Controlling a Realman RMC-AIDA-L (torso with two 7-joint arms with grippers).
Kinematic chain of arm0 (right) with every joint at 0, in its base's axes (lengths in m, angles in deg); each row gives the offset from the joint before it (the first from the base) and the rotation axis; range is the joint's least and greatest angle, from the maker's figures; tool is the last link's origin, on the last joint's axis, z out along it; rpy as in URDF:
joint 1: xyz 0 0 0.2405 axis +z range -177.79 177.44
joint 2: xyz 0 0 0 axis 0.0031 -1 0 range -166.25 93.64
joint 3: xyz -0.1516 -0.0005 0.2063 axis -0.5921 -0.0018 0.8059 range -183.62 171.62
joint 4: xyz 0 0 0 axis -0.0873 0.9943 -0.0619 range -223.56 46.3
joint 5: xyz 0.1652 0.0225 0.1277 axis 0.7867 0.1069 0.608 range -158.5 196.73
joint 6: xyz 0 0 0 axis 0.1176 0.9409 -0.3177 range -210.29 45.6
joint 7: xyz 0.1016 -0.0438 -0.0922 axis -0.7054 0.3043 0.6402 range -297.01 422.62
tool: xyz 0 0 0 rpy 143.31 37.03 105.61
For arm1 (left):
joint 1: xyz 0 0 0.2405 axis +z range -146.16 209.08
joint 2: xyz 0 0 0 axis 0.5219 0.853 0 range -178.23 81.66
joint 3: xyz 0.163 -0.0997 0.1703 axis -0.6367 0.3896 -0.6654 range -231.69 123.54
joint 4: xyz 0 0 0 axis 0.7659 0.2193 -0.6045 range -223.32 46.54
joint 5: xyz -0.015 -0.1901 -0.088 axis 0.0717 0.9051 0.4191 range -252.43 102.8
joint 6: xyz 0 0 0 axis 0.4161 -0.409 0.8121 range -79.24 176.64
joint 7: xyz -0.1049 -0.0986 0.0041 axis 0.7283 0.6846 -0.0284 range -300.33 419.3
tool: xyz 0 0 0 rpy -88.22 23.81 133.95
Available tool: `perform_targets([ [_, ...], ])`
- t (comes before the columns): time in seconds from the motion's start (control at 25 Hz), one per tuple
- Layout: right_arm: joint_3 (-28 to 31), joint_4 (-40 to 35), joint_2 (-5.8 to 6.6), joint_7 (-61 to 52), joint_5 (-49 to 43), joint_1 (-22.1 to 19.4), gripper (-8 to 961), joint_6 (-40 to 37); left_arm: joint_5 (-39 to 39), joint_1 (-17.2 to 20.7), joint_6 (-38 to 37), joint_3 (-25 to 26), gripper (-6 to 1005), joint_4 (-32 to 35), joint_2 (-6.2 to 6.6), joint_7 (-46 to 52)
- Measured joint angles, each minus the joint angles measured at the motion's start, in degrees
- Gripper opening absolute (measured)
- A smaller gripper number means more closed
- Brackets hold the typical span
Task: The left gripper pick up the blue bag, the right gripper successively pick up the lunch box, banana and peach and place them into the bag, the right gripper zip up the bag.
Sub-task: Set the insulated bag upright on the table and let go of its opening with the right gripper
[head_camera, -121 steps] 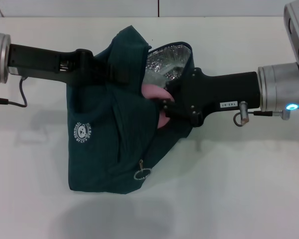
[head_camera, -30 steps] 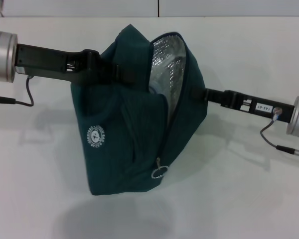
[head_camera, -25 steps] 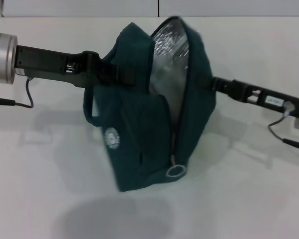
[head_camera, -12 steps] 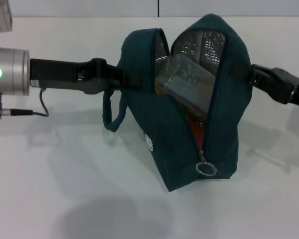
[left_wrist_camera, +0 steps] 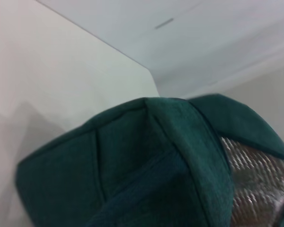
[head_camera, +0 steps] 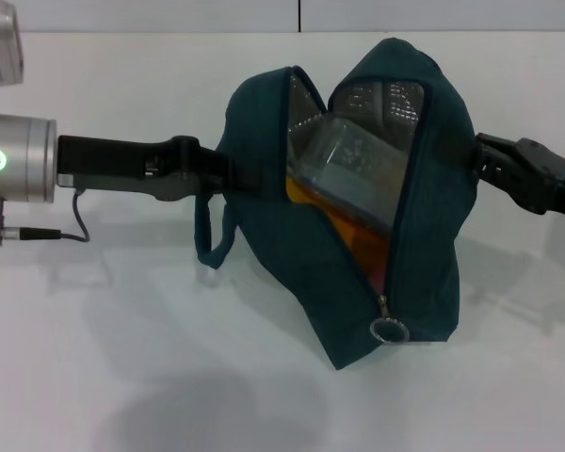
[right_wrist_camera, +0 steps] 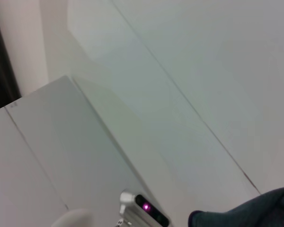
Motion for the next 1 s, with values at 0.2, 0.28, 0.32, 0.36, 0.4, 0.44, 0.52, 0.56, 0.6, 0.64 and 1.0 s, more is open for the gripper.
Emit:
perform_targets([
  [0.2, 0.4, 1.5, 0.0, 0.7, 0.0, -0.3, 68, 0.8, 0.2, 0.0, -1.6, 0.0, 38, 0.0, -0.44, -0.2],
  [0.28, 0.4, 1.6, 0.01, 0.7, 0.0, -0.6, 85, 1.7, 0.3, -0.2, -1.9, 0.0, 38, 0.0, -0.77, -0.5],
  [0.32, 0.3, 1.6, 0.02, 0.7, 0.0, -0.7, 93, 2.0, 0.3, -0.2, -1.9, 0.0, 38, -0.1, -1.0, -0.8],
  [0.36, 0.3, 2.0, 0.04, 0.7, 0.0, -0.8, 102, 2.4, 0.3, -0.2, -2.0, 0.0, 38, -0.1, -1.11, -0.9],
  [0.4, 0.3, 2.3, 0.06, 0.7, 0.0, -0.8, 110, 2.5, 0.2, -0.2, -2.0, 0.0, 38, -0.1, -1.26, -1.2],
  [0.44, 0.2, 2.7, 0.08, 0.8, 0.0, -0.8, 119, 2.5, 0.2, -0.2, -2.0, 0.0, 38, -0.1, -1.34, -1.3],
  [0.52, 0.2, 3.0, 0.09, 1.3, 0.0, -1.1, 135, 2.4, 0.0, 0.0, -1.7, 0.0, 38, -0.1, -1.57, -1.6],
  [0.56, 0.1, 3.1, 0.09, 1.9, 0.0, -1.3, 144, 2.3, 0.0, 0.1, -1.4, 0.0, 38, -0.1, -1.64, -1.6],
  [0.6, 0.0, 3.2, 0.1, 2.4, 0.0, -1.6, 152, 2.1, 0.0, 0.3, -1.1, 0.0, 38, -0.1, -1.69, -1.6],
  [0.64, 0.0, 3.4, 0.1, 2.8, 0.0, -1.9, 161, 1.9, 0.0, 0.5, -0.8, 0.0, 38, -0.1, -1.71, -1.6],
  [1.0, 1.1, 3.3, 0.37, 7.2, 0.4, -5.9, 442, -3.3, 0.0, 1.1, -0.5, -1.2, 37, -0.1, -1.93, -1.6],
])
